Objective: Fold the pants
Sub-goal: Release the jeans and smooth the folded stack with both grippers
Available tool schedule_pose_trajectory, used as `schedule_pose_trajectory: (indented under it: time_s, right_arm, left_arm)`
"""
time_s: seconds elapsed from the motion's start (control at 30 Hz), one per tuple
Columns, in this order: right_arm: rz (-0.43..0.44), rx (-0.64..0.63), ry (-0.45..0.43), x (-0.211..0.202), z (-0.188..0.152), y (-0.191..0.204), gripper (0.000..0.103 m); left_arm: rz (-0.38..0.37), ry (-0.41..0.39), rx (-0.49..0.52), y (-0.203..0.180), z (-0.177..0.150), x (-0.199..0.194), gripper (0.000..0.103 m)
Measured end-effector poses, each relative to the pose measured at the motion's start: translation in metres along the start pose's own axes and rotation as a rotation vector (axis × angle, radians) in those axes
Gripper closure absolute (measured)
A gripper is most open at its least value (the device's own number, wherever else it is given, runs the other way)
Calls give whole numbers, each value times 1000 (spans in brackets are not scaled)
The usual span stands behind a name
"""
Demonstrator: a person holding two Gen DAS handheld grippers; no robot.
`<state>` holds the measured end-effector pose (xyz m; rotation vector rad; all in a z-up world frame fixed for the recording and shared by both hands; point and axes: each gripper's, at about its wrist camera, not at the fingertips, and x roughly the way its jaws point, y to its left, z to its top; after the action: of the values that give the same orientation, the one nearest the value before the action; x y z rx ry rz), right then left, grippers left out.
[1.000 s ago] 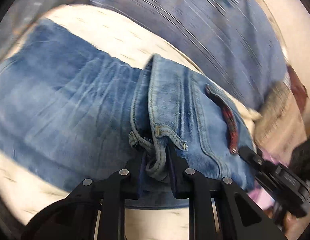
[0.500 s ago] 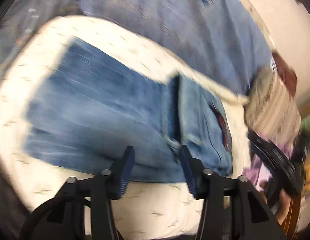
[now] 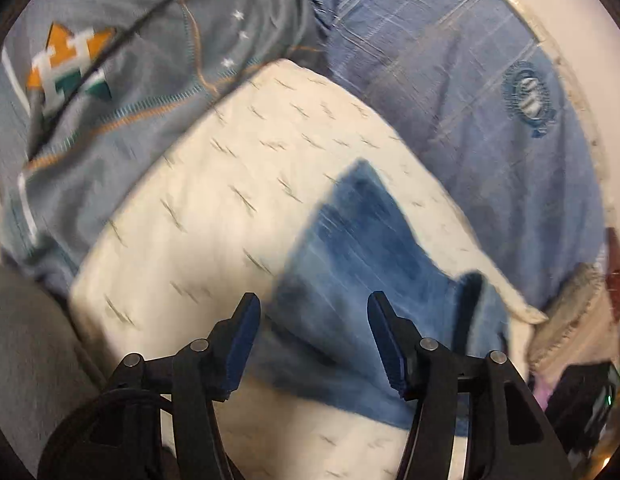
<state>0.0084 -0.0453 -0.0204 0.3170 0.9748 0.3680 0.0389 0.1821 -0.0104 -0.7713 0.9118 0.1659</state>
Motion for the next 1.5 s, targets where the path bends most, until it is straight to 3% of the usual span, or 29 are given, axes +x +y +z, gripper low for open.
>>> schedule_pose_trajectory:
  time_s: [0.07, 0.13, 0.2, 0.23, 0.3, 0.37, 0.47, 0.5, 0.63, 0.73, 0.8, 0.9, 0.97, 1.0, 1.03, 1.23, 1.33, 1.43, 1.5]
  right_arm:
    - [7, -36, 44, 16, -10, 5, 35]
    - [4, -73, 96, 32, -20, 7, 35]
    - [-50, -167, 113, 44, -29, 14, 35]
    - [-73, -203, 119, 48, -29, 15, 34]
    - [-119, -258, 131, 53, -36, 18, 35]
    - [-207, -353, 109, 60, -43, 27, 43]
    - [-331, -442, 84, 64, -47, 35, 76]
    - [-343, -456, 79, 63, -48, 38, 94]
    - [-341, -470, 32, 37, -48, 51, 96]
    - [-345, -462, 54, 35, -51, 49, 96]
    - [-342, -439, 107, 51, -55, 38, 95]
    - [-332, -431, 103, 58, -56, 35, 87]
    - [-263, -406, 89, 47, -52, 39, 63]
    - [-221, -390, 66, 39, -51, 40, 43]
    - [-204, -381, 56, 35, -51, 40, 38]
    - [-183, -289, 52, 27, -40, 29, 38]
    - [-214, -271, 55, 26, -39, 22, 38]
    - [-223, -246, 67, 26, -37, 18, 38]
    - [-197, -207, 70, 24, -34, 12, 38]
  left_arm:
    - [22, 12, 12, 1, 9, 10, 47]
    - [16, 78, 19, 1, 10, 26, 51]
    - [-7, 118, 3, 0, 7, 40, 57]
    - [-24, 139, -10, -1, 5, 46, 66]
    - [9, 128, 3, -6, 5, 54, 71]
    - [41, 108, 49, -12, 5, 55, 83]
    - [7, 77, 54, -14, 5, 41, 91]
    - [-18, 72, 50, -15, 4, 34, 92]
    - [-51, 73, 61, -12, -2, 16, 92]
    - [-23, 143, 29, 2, -8, 25, 90]
    - [26, 142, 40, 7, -10, 35, 82]
    - [-15, 134, -32, 15, -5, 32, 72]
    - [-14, 62, -23, 12, 0, 16, 55]
    - [2, 44, -14, 11, 1, 11, 51]
    - [11, 35, -6, 8, 2, 8, 49]
    - [30, 198, 26, -4, -13, 38, 49]
    - [70, 176, 46, -11, -11, 52, 49]
    - [116, 147, 108, -23, -11, 54, 82]
    - [107, 132, 115, -25, -16, 51, 84]
